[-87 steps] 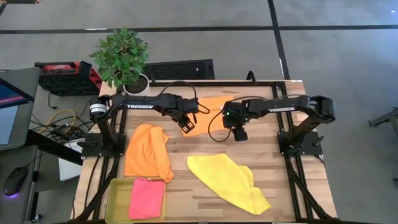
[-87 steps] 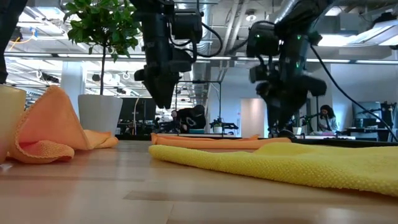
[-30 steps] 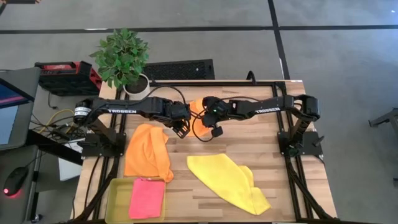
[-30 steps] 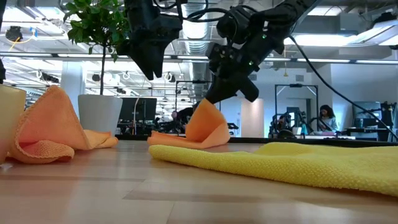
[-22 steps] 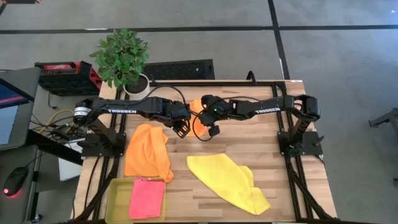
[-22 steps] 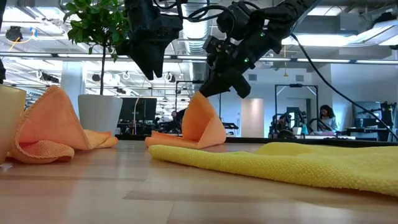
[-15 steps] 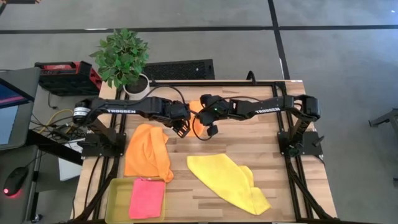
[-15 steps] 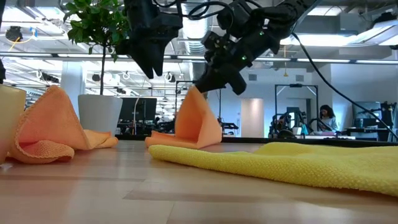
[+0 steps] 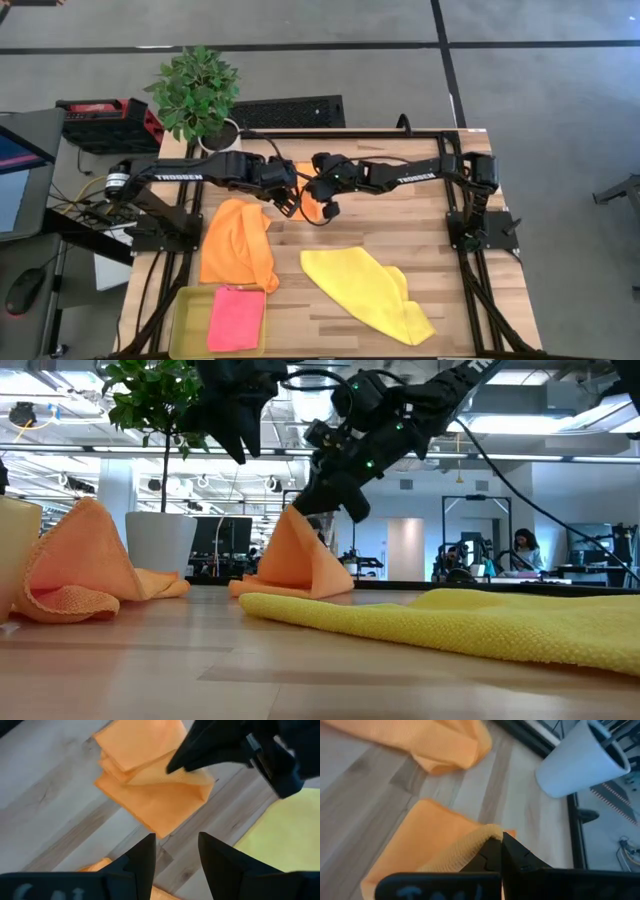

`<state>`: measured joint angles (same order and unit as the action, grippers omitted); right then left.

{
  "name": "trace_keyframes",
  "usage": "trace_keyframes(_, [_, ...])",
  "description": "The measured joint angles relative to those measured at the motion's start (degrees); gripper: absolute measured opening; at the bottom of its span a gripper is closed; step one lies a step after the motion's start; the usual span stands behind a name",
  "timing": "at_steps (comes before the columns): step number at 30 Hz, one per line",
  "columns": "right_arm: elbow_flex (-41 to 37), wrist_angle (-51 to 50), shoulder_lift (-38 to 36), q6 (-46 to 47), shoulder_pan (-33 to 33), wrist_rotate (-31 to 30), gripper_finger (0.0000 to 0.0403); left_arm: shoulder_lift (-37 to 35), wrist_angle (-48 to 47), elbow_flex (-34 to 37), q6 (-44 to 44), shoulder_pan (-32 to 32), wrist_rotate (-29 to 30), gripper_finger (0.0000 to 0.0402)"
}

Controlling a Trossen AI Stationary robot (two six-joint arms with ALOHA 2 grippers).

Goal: Fold microfiber towels
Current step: Fold the top orange microfiber towel, then put the top folded orange microfiber towel into the yellow bin

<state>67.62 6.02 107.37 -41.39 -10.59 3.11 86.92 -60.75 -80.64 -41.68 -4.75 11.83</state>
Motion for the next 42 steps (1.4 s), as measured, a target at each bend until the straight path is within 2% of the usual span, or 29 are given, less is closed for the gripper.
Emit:
trace_keyframes(9, [0.7, -1.0, -0.2, -0.1, 0.1, 0.0, 0.0014, -0.4, -0.2, 0.0, 0.3, 0.0, 0.0, 0.0139])
trace_keyframes(13, [0.7, -1.2, -0.2, -0.1, 0.2, 0.0, 0.0029, -0.4, -0.2, 0.0, 0.3, 0.0, 0.2, 0.0139])
trace_keyframes(20, [0.7, -0.9, -0.2, -0.1, 0.8, 0.1, 0.0081, -0.4, -0.2, 0.0, 0.3, 0.0, 0.2, 0.0139])
trace_keyframes(33, [0.7, -0.1, -0.2, -0.1, 3.2, 0.1, 0.0222, -0.4, -0.4, 0.0, 0.5, 0.0, 0.1, 0.0139])
trace_keyframes(38, [0.7, 0.1, -0.2, 0.8, 3.8, -1.3, 0.0239, -0.4, -0.4, 0.0, 0.5, 0.0, 0.1, 0.0139])
trace_keyframes(42, [2.1, -4.6, -4.4, 6.8, 3.1, -8.2, 0.0239, -0.4, -1.5, 0.0, 0.5, 0.1, 0.2, 0.0139])
